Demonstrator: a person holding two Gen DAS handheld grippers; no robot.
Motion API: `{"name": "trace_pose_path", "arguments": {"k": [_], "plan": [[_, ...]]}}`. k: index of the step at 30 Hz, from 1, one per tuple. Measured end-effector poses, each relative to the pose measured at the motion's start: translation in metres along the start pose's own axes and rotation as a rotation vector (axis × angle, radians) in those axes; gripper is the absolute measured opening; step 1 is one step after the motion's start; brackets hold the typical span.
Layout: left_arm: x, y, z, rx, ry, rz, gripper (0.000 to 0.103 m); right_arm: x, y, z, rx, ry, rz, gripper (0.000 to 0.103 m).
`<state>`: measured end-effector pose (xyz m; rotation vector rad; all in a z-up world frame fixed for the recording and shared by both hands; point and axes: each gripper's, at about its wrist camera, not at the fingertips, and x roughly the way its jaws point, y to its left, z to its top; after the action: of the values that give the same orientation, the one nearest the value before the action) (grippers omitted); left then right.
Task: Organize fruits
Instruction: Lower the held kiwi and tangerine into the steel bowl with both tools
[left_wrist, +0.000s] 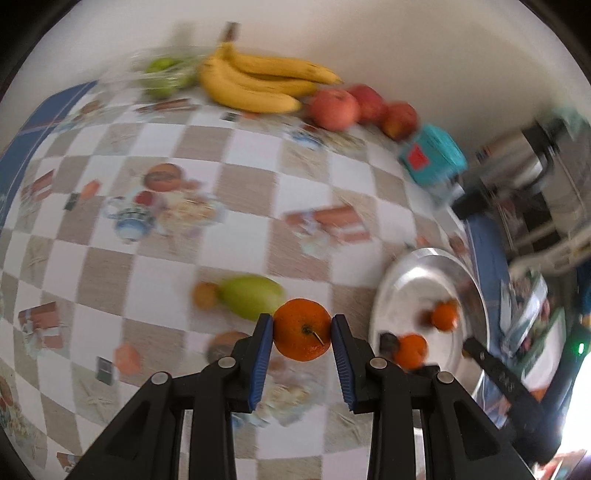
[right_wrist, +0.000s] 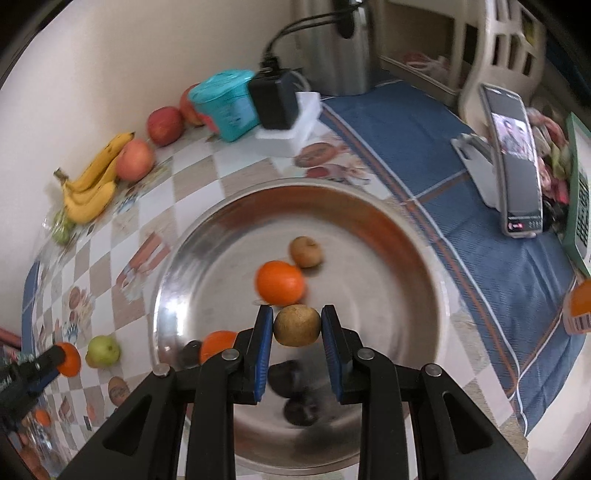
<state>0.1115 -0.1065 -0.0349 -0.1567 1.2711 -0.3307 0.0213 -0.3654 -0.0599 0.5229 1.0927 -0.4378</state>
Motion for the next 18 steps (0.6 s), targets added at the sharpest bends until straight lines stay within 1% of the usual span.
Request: {"name": "trace_pose_path", "arguments": {"k": [1,5,7,12,18], "plan": [[0.003,-0.013,-0.005,0.035,0.011,-0.004,0.034,0.0,-0.004,0.001,0.009,0.0,-0.003,0.028],[0.011,-0.048,-0.02,0.121,0.046,-0.037,0.034,-0.001,-0.015,0.002,0.037,-0.001,-0.011,0.028],[0.012,-0.064,-0.028,0.166,0.048,-0.037,0.034,-0.001,-0.02,0.003,0.049,-0.003,-0.015,0.028],[0.019,-0.092,-0.042,0.244,0.058,-0.065,0.035,-0.006,-0.029,0.004,0.07,-0.015,-0.024,0.028],[0.025,-0.109,-0.053,0.304,0.05,-0.069,0.035,-0.005,-0.033,0.005,0.074,-0.011,-0.022,0.028]]}}
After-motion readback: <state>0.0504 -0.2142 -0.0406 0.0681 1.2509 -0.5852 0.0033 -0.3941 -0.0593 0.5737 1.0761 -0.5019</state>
